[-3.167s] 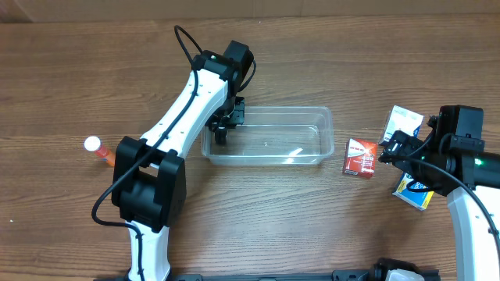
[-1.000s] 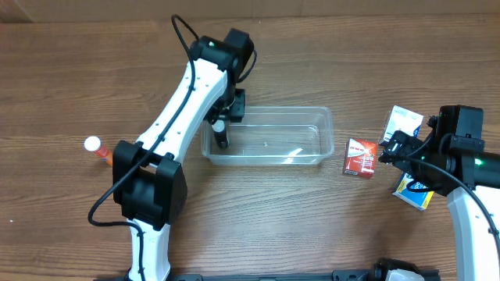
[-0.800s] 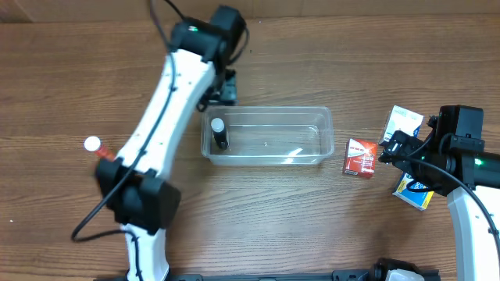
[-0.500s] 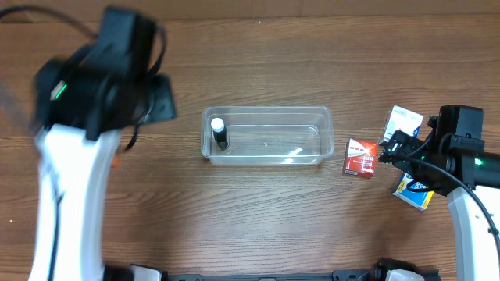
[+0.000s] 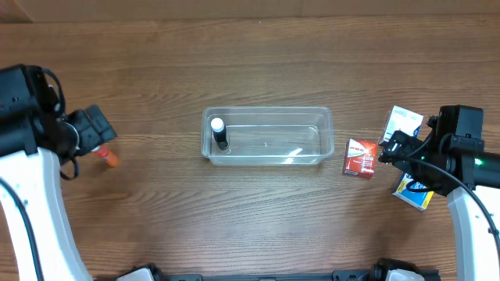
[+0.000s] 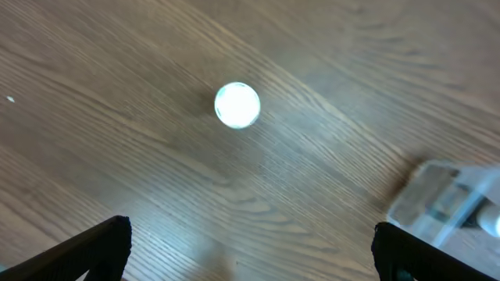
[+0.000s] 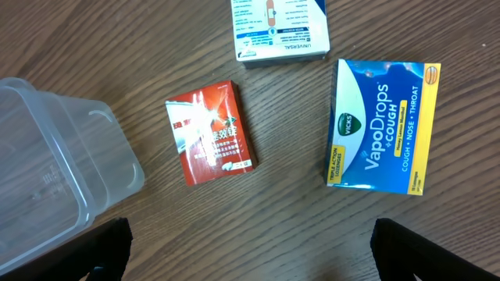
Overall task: Pack container
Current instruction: 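Release the bottle and lift the left gripper toward the orange tube, then grasp the orange tube by its white cap with the left gripper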
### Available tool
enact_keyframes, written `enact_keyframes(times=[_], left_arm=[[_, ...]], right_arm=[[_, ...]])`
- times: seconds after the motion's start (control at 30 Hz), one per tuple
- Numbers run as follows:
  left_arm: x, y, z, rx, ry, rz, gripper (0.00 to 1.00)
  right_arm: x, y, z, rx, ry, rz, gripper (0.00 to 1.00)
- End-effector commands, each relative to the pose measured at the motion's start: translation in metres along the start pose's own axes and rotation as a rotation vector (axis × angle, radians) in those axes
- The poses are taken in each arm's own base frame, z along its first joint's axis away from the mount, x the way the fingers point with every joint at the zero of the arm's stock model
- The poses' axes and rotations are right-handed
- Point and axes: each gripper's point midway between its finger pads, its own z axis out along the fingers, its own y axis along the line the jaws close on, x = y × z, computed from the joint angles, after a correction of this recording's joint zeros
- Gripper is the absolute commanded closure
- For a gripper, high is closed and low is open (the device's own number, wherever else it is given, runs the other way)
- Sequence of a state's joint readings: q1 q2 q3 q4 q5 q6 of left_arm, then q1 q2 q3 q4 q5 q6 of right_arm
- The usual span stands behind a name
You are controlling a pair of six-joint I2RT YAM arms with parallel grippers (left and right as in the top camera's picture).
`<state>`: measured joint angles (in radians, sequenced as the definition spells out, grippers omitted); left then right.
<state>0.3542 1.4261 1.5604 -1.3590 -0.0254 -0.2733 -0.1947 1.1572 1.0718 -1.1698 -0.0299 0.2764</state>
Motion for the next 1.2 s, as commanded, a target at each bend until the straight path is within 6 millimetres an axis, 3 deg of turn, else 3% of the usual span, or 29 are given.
enact_keyframes(times=[0.0, 0.13, 0.37, 0.6, 1.17], left_arm=[[-0.01, 0.005, 0.046, 0.01, 0.114, 0.002, 0.0], [-0.009, 0.004, 0.092, -0.015, 0.226, 0.012, 0.0], [-0.003, 0.007, 0.128, -0.046, 0.319, 0.013, 0.04], [-0.002, 0.014, 0.135, -0.087, 0.331, 0.02, 0.36], [-0.01, 0.014, 0.137, -0.094, 0.295, 0.024, 0.56]], right_arm=[[-0.007, 0.003, -0.005, -0.014, -0.022, 0.002, 0.0], [-0.007, 0.003, -0.005, -0.014, -0.023, 0.002, 0.0], [-0.007, 0.003, -0.005, -0.014, -0.023, 0.002, 0.0], [-0.007, 0.003, -0.005, -0.014, -0.022, 0.002, 0.0], [-0.006, 0.003, -0.005, -0.014, -0.022, 0.002, 0.0]])
